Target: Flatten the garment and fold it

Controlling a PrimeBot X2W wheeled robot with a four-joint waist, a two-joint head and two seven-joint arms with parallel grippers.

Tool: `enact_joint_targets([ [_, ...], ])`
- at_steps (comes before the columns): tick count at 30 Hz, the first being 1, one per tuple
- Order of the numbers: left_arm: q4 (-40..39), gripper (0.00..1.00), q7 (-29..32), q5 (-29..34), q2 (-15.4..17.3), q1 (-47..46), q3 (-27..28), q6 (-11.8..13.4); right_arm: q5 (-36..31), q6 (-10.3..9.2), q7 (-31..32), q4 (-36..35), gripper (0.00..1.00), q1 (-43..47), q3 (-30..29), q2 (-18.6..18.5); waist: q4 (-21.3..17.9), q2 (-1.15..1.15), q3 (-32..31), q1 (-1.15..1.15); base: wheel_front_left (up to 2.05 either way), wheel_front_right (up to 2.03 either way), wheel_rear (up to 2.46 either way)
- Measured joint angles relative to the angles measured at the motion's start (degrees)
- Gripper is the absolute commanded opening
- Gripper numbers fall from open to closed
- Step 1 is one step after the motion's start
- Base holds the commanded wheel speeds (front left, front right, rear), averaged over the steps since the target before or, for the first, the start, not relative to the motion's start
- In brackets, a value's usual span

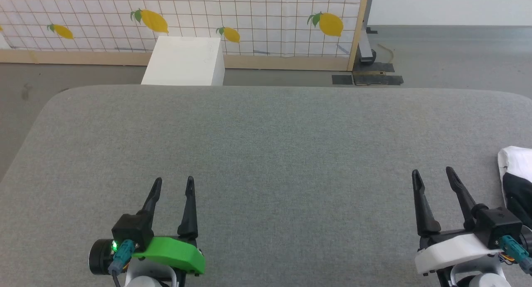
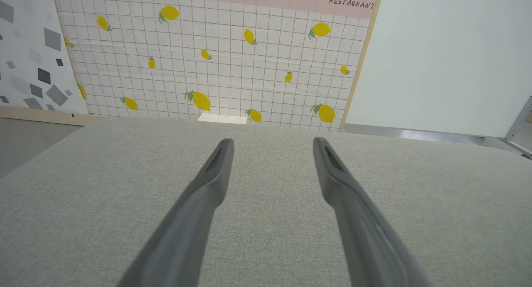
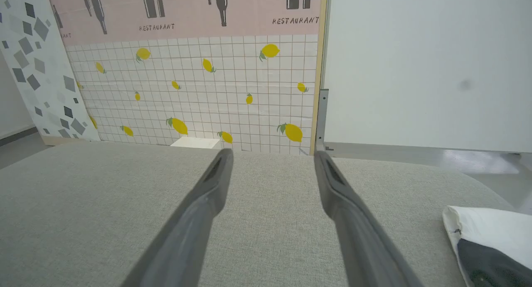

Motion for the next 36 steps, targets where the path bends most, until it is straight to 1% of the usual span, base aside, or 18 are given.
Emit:
enact_joint_targets([
  [2, 0.1, 1.00, 0.0, 0.0, 0.0, 0.0, 0.0, 0.0, 0.1, 0.00, 0.0, 0.1, 1.00, 0.0, 0.1, 0.0, 0.0, 0.00, -0.1, 0.00, 0.00, 0.00, 0.00],
  [3, 0.2, 0.00, 0.0, 0.0, 0.0, 0.0, -0.1, 0.0, 0.2, 0.00, 0.0, 0.1, 0.00, 0.0, 0.1, 0.0, -0.1, 0.00, -0.1, 0.00, 0.00, 0.00, 0.00],
  [19, 0.2, 0.00, 0.1, 0.0, 0.0, 0.0, 0.0, 0.0, 0.2, 0.00, 0.0, 0.1, 0.00, 0.0, 0.0, 0.0, -0.1, 0.00, -0.1, 0.00, 0.00, 0.00, 0.00],
  [36, -0.7, 0.00, 2.0, 1.1, 0.0, 0.0, 0.6, 0.0, -0.1, 0.00, 1.5, -0.1, 0.00, 0.0, 0.4, 0.0, -0.2, 0.00, 0.0, 0.00, 0.00, 0.00, 0.00],
])
